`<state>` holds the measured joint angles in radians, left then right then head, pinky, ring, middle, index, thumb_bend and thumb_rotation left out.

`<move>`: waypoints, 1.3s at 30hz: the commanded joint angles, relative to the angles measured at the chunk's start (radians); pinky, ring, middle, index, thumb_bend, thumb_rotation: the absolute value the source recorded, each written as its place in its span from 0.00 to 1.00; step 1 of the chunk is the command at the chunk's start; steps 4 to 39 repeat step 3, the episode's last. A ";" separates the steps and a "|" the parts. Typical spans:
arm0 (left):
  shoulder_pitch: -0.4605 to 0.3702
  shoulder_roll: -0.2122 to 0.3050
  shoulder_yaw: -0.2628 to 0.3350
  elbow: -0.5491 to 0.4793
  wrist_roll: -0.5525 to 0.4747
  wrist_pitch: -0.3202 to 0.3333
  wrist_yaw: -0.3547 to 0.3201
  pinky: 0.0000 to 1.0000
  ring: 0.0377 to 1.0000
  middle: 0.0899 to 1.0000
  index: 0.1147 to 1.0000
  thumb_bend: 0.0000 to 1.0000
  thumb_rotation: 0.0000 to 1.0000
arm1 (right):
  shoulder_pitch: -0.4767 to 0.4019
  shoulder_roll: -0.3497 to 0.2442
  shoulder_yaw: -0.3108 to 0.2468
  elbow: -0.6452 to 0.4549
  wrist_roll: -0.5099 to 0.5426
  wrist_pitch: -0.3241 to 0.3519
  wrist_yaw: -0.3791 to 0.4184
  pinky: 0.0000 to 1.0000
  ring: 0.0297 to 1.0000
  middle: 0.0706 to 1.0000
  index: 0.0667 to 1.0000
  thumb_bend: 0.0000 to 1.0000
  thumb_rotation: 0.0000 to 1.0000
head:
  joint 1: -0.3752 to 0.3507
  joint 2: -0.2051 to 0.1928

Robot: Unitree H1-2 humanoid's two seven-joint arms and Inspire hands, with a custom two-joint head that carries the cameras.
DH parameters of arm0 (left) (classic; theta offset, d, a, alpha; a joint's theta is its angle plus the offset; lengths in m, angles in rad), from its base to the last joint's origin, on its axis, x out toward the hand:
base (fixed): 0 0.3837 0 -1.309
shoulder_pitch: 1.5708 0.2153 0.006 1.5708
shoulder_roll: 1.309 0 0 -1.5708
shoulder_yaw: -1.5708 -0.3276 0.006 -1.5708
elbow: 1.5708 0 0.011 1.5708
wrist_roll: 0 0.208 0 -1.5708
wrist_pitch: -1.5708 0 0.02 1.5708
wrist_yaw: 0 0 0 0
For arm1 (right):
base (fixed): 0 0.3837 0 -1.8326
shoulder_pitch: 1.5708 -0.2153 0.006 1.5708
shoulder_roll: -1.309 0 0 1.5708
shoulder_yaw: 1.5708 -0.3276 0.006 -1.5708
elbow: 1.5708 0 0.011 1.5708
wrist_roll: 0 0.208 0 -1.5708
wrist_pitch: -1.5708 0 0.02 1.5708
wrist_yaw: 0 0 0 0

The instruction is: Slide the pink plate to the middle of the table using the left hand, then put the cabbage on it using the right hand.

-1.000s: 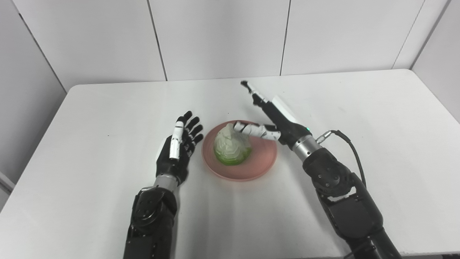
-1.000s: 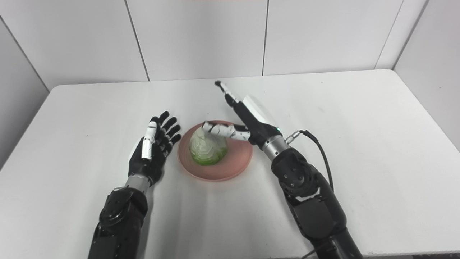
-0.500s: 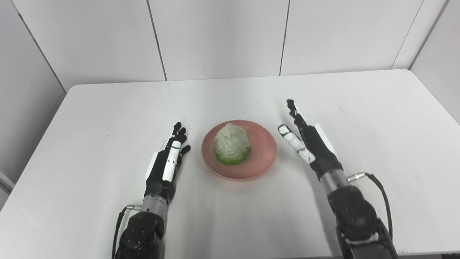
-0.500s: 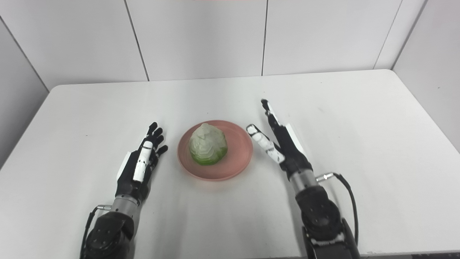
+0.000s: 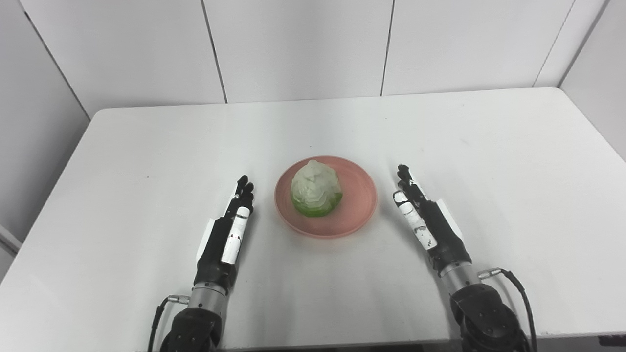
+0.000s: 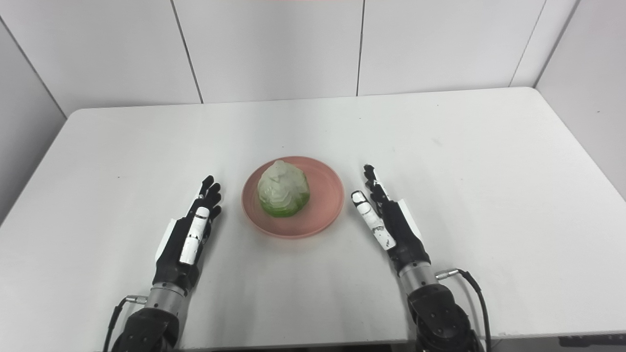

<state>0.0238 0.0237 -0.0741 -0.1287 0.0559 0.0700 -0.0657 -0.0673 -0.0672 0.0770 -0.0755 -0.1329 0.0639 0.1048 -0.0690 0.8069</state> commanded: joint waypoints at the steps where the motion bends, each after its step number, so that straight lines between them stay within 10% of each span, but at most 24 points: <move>1: -0.004 0.004 0.010 -0.012 0.007 -0.013 0.015 1.00 1.00 1.00 1.00 0.46 1.00 | -0.019 -0.001 -0.003 -0.008 0.018 -0.051 -0.003 1.00 1.00 1.00 1.00 0.41 1.00 | 0.007 0.004; 39: -0.004 0.005 0.014 -0.004 0.007 -0.020 0.016 1.00 1.00 1.00 1.00 0.47 1.00 | -0.019 0.002 -0.004 -0.008 0.029 -0.046 -0.003 1.00 1.00 1.00 1.00 0.41 1.00 | 0.006 0.005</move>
